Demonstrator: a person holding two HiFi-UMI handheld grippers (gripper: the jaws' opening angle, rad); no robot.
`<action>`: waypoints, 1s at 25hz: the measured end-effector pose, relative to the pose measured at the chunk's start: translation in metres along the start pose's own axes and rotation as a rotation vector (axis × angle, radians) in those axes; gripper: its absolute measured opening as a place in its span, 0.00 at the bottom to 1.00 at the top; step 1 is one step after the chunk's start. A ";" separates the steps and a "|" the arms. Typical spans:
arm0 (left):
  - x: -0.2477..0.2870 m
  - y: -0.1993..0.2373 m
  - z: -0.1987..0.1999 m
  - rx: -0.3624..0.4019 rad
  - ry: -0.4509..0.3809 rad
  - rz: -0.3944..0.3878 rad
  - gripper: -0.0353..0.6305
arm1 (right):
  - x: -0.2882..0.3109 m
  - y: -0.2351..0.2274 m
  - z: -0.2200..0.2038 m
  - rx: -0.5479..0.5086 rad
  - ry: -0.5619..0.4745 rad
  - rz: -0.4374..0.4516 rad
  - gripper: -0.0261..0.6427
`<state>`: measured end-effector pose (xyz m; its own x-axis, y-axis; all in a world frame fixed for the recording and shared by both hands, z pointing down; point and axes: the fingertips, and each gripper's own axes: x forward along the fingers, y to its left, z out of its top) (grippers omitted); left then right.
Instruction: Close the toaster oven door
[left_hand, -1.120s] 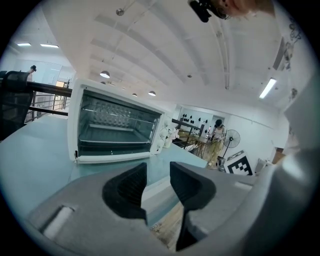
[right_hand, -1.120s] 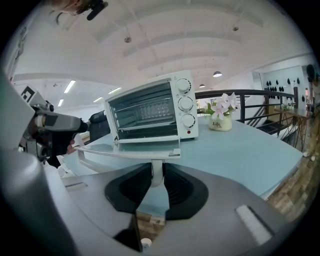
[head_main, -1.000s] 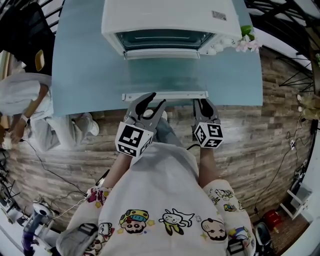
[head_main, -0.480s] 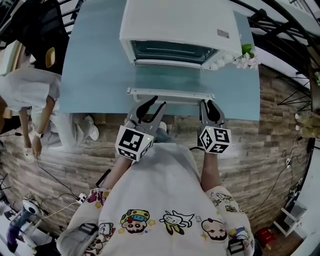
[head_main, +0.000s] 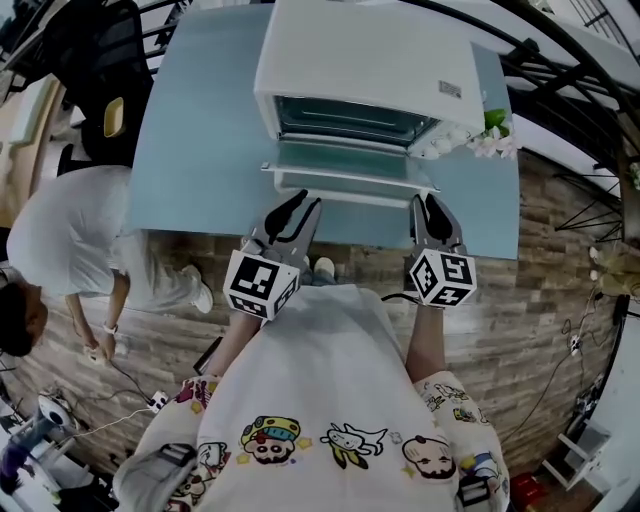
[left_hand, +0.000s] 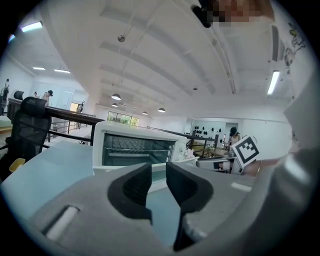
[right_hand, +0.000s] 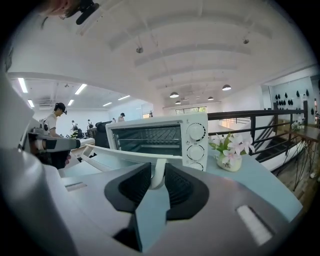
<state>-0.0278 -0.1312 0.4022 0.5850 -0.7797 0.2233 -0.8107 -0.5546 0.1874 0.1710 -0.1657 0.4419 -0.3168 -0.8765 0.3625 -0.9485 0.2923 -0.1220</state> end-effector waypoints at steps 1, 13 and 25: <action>0.001 0.002 0.001 0.000 -0.002 0.004 0.18 | 0.002 -0.001 0.005 -0.001 -0.007 0.003 0.19; 0.019 0.022 0.016 0.005 -0.023 0.039 0.18 | 0.034 -0.013 0.058 -0.008 -0.070 0.025 0.19; 0.025 0.037 0.021 0.000 -0.021 0.060 0.18 | 0.057 -0.021 0.087 0.008 -0.086 0.032 0.19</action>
<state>-0.0436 -0.1774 0.3947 0.5347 -0.8174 0.2144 -0.8444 -0.5067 0.1741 0.1726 -0.2550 0.3844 -0.3453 -0.8966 0.2773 -0.9377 0.3180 -0.1396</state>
